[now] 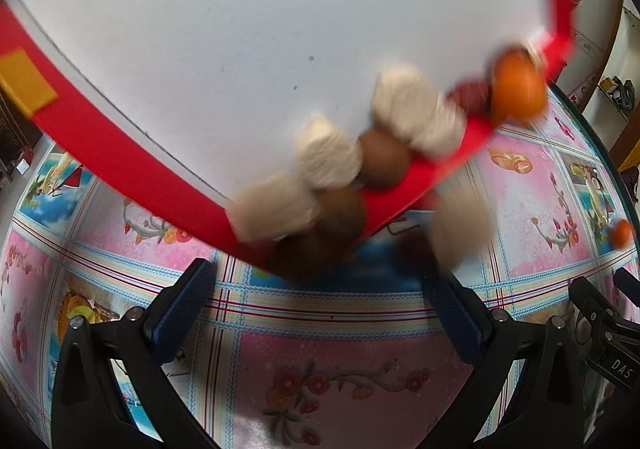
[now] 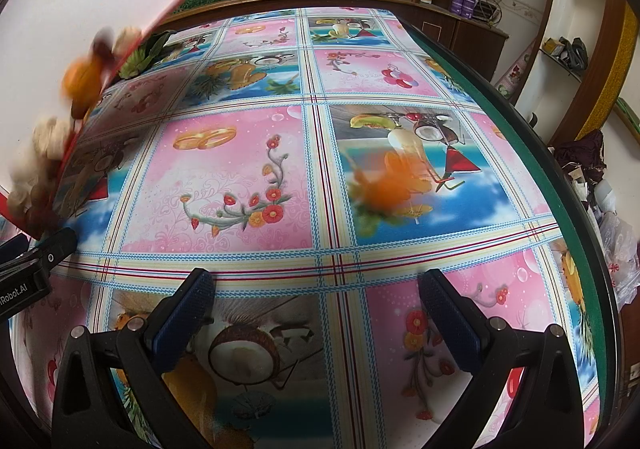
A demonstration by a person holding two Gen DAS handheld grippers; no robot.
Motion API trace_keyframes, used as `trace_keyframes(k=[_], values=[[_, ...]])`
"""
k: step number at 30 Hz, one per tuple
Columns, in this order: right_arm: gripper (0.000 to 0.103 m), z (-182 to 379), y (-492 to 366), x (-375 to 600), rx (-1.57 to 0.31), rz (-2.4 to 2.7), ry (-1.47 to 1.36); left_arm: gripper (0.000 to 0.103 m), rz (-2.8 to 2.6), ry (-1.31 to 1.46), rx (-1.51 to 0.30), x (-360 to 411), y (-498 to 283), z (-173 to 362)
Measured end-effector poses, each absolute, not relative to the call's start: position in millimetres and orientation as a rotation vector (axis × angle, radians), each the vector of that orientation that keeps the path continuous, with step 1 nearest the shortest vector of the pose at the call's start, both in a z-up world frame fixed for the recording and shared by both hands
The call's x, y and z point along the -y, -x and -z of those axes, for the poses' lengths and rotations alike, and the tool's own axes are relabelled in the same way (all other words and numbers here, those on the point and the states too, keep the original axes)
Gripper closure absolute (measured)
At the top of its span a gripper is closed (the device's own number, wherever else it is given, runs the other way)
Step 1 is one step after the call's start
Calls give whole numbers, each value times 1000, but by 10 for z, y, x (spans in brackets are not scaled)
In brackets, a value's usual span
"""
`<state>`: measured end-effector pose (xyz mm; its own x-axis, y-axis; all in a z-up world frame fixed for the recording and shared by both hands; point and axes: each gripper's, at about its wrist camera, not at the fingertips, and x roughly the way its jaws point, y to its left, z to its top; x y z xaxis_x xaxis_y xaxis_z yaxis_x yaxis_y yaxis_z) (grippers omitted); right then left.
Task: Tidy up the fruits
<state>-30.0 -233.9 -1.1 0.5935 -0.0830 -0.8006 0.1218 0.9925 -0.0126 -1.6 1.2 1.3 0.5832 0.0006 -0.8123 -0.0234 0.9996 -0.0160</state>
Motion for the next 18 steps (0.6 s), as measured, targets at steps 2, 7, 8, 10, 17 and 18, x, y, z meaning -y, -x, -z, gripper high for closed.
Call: trace_keyframes(k=[2,7,8,10,17,18], values=[[0,11,298,2335,-929,119,-45,0,-14,26,-947,-13,10,-14],[0,8,301,2342,-928,119,-45,0,-14,26,-948,-22,8,-20],[0,8,303,2343,-928,118,-46,0,-14,26,-948,-24,0,-24],[0,6,299,2366,-928,119,-46,0,-14,25,-949,-32,-9,-26],[0,9,304,2344,-928,119,-46,0,-14,25,-948,-40,-16,-44],[0,9,302,2343,-929,119,-46,0,-14,25,-948,-43,-17,-45]])
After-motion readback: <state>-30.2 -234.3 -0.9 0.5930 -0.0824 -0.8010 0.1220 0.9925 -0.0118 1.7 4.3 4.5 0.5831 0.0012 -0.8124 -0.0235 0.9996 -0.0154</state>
